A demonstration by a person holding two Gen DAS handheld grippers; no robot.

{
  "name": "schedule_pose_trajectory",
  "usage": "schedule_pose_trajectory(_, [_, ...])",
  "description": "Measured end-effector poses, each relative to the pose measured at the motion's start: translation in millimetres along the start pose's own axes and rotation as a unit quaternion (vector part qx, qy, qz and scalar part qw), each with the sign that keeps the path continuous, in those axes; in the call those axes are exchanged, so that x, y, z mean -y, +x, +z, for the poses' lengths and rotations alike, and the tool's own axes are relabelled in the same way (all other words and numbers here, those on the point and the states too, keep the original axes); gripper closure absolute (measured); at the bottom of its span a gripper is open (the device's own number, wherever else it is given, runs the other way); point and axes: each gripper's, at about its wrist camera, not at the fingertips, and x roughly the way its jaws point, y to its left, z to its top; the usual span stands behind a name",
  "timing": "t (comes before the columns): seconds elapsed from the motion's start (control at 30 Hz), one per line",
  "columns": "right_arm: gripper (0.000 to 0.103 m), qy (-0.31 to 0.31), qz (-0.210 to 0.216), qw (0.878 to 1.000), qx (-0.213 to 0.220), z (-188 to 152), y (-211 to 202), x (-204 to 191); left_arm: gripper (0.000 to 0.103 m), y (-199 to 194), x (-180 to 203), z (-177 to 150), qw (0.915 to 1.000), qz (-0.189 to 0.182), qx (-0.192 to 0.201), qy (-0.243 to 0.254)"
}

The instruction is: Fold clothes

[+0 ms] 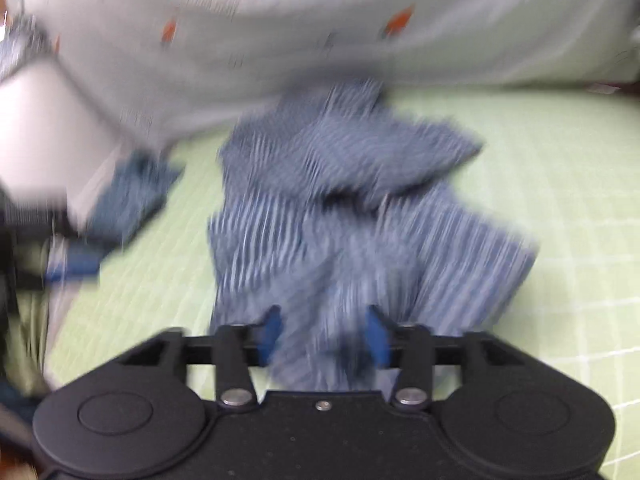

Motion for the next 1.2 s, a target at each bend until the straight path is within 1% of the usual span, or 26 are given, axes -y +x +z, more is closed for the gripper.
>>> schedule_pose_trajectory(0.03, [0.029,0.008,-0.010,1.000,0.025,5.3,-6.6,3.7,0.040,0.6,-0.6,-4.8,1.0000,0.005,-0.006,0.004])
schedule_pose_trajectory(0.07, [0.022,0.011,-0.025,0.999,0.042,10.8,-7.6,6.6,0.040,1.1,-1.3,-9.6,0.9998,0.010,-0.012,0.009])
schedule_pose_trajectory(0.1, [0.019,0.008,-0.045,0.998,0.051,16.6,-2.0,8.7,0.040,1.9,-2.5,-13.3,0.9997,0.014,-0.017,0.012])
schedule_pose_trajectory(0.13, [0.015,0.004,-0.066,0.997,0.049,21.8,6.8,13.1,0.040,3.0,-3.8,-16.1,0.9995,0.017,-0.023,0.013])
schedule_pose_trajectory(0.2, [0.015,-0.001,-0.112,0.993,0.022,28.8,31.5,29.1,0.040,5.8,-6.3,-20.7,0.9990,0.021,-0.035,0.015])
schedule_pose_trajectory(0.23, [0.016,0.009,-0.131,0.991,0.010,29.0,43.5,39.7,0.040,7.1,-7.0,-22.4,0.9988,0.023,-0.040,0.017])
schedule_pose_trajectory(0.27, [0.016,0.022,-0.144,0.989,-0.002,29.1,56.3,48.4,0.040,8.5,-7.5,-24.0,0.9985,0.025,-0.044,0.019])
schedule_pose_trajectory(0.3, [0.016,0.043,-0.145,0.988,-0.017,26.9,68.3,57.5,0.040,9.5,-7.6,-24.9,0.9983,0.026,-0.047,0.022])
schedule_pose_trajectory(0.33, [0.022,0.067,-0.136,0.988,-0.032,22.3,75.0,67.9,0.040,10.4,-6.6,-25.3,0.9982,0.026,-0.049,0.024])
schedule_pose_trajectory(0.37, [0.040,0.092,-0.123,0.987,-0.045,17.7,78.1,75.7,0.040,11.5,-5.4,-25.3,0.9980,0.025,-0.052,0.026])
schedule_pose_trajectory(0.4, [0.051,0.112,-0.105,0.987,-0.054,12.1,78.7,81.1,0.040,12.9,-4.0,-25.1,0.9978,0.024,-0.054,0.029])
schedule_pose_trajectory(0.43, [0.072,0.116,-0.091,0.987,-0.057,4.4,74.0,80.5,0.040,13.9,-1.6,-23.9,0.9977,0.023,-0.055,0.032])
schedule_pose_trajectory(0.47, [0.094,0.105,-0.088,0.989,-0.060,-4.6,66.5,76.3,0.040,14.8,1.0,-22.5,0.9976,0.021,-0.056,0.034])
schedule_pose_trajectory(0.5, [0.099,0.094,-0.085,0.990,-0.063,-13.7,58.9,72.1,0.040,15.0,4.6,-20.2,0.9976,0.019,-0.055,0.038])
schedule_pose_trajectory(0.53, [0.100,0.086,-0.082,0.991,-0.068,-22.9,50.8,69.4,0.040,15.1,8.3,-17.6,0.9976,0.017,-0.053,0.042])
schedule_pose_trajectory(0.63, [0.100,0.113,-0.068,0.987,-0.090,-44.2,29.9,70.6,0.040,17.3,22.3,-7.4,0.9975,0.012,-0.045,0.053])
schedule_pose_trajectory(0.7, [0.095,0.122,-0.070,0.986,-0.091,-45.1,18.3,75.0,0.038,21.9,35.4,0.5,0.9973,0.009,-0.040,0.060])
schedule_pose_trajectory(0.73, [0.076,0.125,-0.083,0.986,-0.079,-40.3,10.7,78.6,0.037,25.0,42.7,4.7,0.9972,0.006,-0.038,0.064])
schedule_pose_trajectory(0.77, [0.048,0.127,-0.096,0.985,-0.063,-33.1,5.5,82.3,0.033,28.7,50.4,9.1,0.9970,0.003,-0.036,0.068])
schedule_pose_trajectory(0.8, [0.035,0.127,-0.109,0.985,-0.043,-22.8,3.2,86.1,0.031,34.5,59.4,13.3,0.9967,0.001,-0.037,0.073])
schedule_pose_trajectory(0.83, [0.018,0.128,-0.123,0.984,-0.022,-12.6,0.9,90.0,0.031,40.7,68.7,17.4,0.9962,-0.001,-0.037,0.079])
schedule_pose_trajectory(0.87, [0.013,0.128,-0.136,0.982,-0.001,-2.4,-1.4,93.9,0.030,46.9,77.9,21.6,0.9957,-0.003,-0.038,0.084])
schedule_pose_trajectory(0.9, [0.012,0.130,-0.146,0.981,0.014,7.0,-2.7,99.1,0.029,54.8,87.9,25.8,0.9950,-0.005,-0.040,0.091])
schedule_pose_trajectory(0.97, [0.007,0.140,-0.154,0.978,0.023,20.7,0.6,114.4,0.027,71.2,108.0,34.2,0.9935,-0.010,-0.046,0.104])
schedule_pose_trajectory(1.07, [0.007,0.154,-0.160,0.975,0.014,32.4,16.5,136.2,0.027,100.9,135.8,46.5,0.9897,-0.025,-0.069,0.123])
schedule_pose_trajectory(1.2, [0.007,0.164,-0.160,0.973,-0.015,47.4,51.3,158.7,0.027,143.4,165.5,59.9,0.9867,-0.034,-0.100,0.123])
